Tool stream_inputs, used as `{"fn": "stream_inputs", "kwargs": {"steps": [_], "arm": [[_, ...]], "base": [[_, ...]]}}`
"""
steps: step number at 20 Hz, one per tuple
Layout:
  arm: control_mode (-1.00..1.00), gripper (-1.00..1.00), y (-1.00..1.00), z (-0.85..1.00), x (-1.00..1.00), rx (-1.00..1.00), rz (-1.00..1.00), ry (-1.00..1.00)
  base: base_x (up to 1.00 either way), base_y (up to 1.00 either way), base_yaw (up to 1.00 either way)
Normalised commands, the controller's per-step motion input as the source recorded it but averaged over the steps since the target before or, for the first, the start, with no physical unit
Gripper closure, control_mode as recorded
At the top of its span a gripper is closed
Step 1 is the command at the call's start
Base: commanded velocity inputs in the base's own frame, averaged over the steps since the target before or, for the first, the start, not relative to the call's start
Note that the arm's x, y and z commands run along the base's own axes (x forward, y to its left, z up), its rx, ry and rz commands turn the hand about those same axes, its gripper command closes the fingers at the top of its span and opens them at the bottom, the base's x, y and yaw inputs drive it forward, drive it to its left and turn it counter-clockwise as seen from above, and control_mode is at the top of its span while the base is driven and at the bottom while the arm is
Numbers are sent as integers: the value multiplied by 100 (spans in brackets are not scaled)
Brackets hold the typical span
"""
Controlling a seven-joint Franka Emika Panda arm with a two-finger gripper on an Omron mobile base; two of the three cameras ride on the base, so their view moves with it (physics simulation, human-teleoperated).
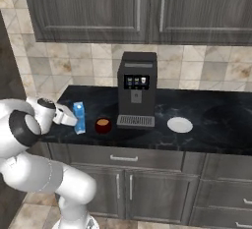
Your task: Take a sugar cube from the saucer and place it inside the coffee. Then, grab milk from the fridge and place it next to the coffee on the counter to sweeten the coffee.
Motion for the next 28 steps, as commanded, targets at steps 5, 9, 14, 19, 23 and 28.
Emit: {"fn": "stream_inputs", "kwargs": {"steps": [5,9,14,19,23,28], "arm": [[-100,100,0,-15,35,-2,-4,0],[-100,100,0,-13,35,-1,-4,0],[-100,100,0,-28,6,-1,-1,0],[-100,100,0,-26,12,-1,-1,0],[-100,-100,0,-11,10,0,-1,0],[-100,-100,0,-5,-6,0,0,0]], "base": [[0,0,0],[0,0,0],[0,0,0],[0,0,0],[0,0,0],[0,0,0]]}}
